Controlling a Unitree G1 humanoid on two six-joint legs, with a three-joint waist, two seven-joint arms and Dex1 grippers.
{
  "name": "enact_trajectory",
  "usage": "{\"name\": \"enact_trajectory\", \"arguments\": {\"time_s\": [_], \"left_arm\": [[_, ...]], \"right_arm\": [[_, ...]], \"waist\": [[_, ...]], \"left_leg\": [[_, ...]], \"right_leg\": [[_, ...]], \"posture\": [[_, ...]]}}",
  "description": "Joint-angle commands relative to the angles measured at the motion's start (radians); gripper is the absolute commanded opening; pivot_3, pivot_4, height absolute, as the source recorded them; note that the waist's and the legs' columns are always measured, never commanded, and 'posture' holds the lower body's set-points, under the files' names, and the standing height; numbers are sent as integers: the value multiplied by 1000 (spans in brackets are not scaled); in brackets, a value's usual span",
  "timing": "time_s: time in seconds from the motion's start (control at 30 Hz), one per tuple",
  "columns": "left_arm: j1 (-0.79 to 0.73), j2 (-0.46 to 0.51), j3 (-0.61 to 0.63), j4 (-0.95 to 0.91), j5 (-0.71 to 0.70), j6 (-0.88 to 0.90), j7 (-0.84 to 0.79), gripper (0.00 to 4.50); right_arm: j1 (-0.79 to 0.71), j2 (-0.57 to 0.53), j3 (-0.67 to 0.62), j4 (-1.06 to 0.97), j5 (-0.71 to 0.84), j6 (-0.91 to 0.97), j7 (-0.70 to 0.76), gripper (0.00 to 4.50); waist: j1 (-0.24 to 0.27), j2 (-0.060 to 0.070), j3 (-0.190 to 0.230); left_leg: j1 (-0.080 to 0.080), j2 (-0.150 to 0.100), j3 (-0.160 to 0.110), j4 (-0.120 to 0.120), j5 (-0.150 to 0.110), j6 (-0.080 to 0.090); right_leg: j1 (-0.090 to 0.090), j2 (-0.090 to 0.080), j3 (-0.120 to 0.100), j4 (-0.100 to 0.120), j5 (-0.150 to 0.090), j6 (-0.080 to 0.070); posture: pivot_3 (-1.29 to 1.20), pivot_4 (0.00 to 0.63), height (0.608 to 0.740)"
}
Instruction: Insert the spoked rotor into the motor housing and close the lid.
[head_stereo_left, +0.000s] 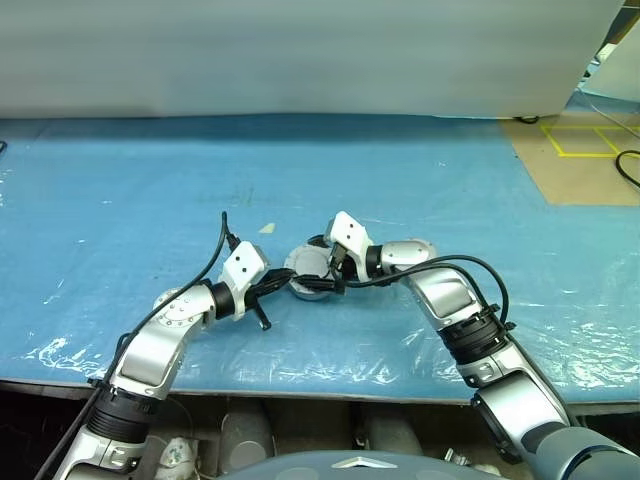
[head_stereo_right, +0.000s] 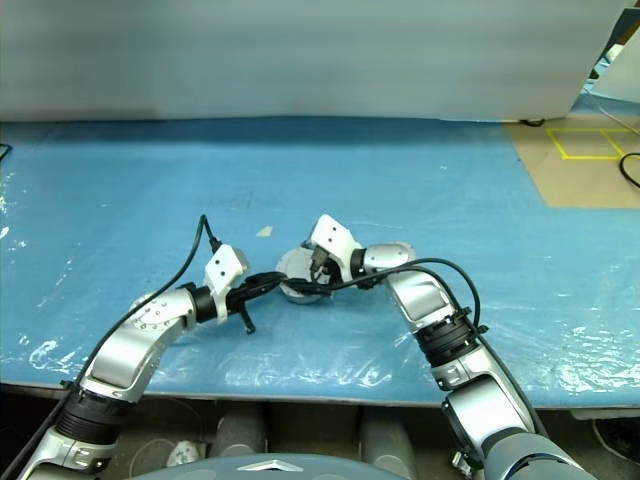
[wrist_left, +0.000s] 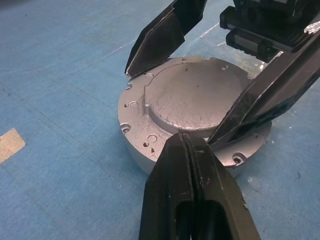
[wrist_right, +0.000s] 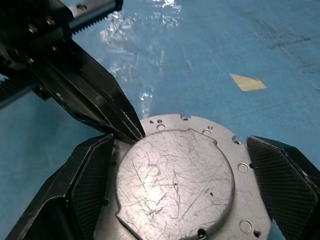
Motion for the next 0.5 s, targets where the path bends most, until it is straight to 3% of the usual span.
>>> {"name": "enact_trajectory", "arguments": {"time_s": [0.03, 0.33, 0.5], "left_arm": [[33, 5, -61, 56, 25, 47, -11, 0], [36, 5, -63, 55, 26, 40, -13, 0], [34, 1, -66, 59, 27, 38, -13, 0]], "right_arm": [[-7, 4, -62, -43, 83, 32, 21, 4469], [-46, -14, -126, 31, 88, 82, -50, 4469], [-63, -18, -169, 48, 140, 234, -84, 4469]], "waist": [[1, 0, 0], [1, 0, 0], [4, 0, 0]], "left_leg": [[0, 0, 0, 0, 0, 0], [0, 0, 0, 0, 0, 0], [0, 0, 0, -2, 0, 0]], "right_leg": [[0, 0, 0, 0, 0, 0], [0, 0, 0, 0, 0, 0], [0, 0, 0, -1, 0, 0]], "posture": [[0, 150, 740], [0, 150, 740], [0, 150, 740]]}}
